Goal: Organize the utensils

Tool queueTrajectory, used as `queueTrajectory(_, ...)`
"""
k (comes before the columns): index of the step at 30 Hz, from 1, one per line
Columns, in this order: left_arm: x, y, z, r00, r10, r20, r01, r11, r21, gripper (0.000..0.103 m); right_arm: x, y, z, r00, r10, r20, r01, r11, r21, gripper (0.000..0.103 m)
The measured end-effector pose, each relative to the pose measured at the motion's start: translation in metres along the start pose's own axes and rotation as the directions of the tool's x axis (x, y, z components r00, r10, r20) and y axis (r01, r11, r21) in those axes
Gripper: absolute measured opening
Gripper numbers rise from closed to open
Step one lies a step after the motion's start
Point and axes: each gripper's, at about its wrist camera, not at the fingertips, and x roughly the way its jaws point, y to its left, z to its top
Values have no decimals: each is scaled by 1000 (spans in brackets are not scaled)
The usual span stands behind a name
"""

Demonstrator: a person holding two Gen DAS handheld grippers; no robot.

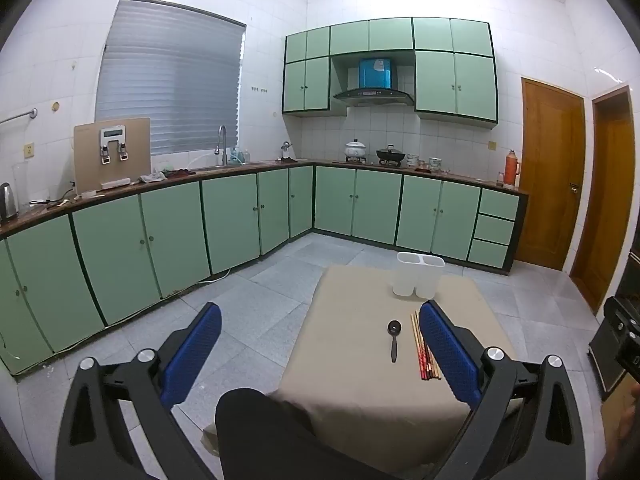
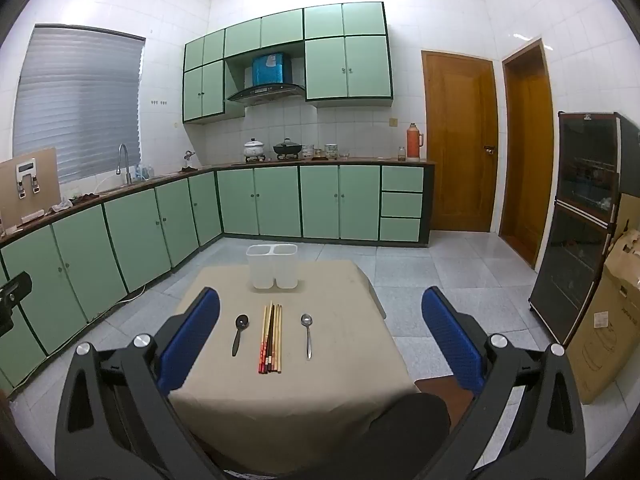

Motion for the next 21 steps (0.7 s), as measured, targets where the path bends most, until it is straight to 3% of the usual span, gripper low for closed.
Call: queueTrajectory(21,3,0,0,1000,5,2,-5,1000,2,97,0,0,-1,1000,3,3,-3,1000,0,98)
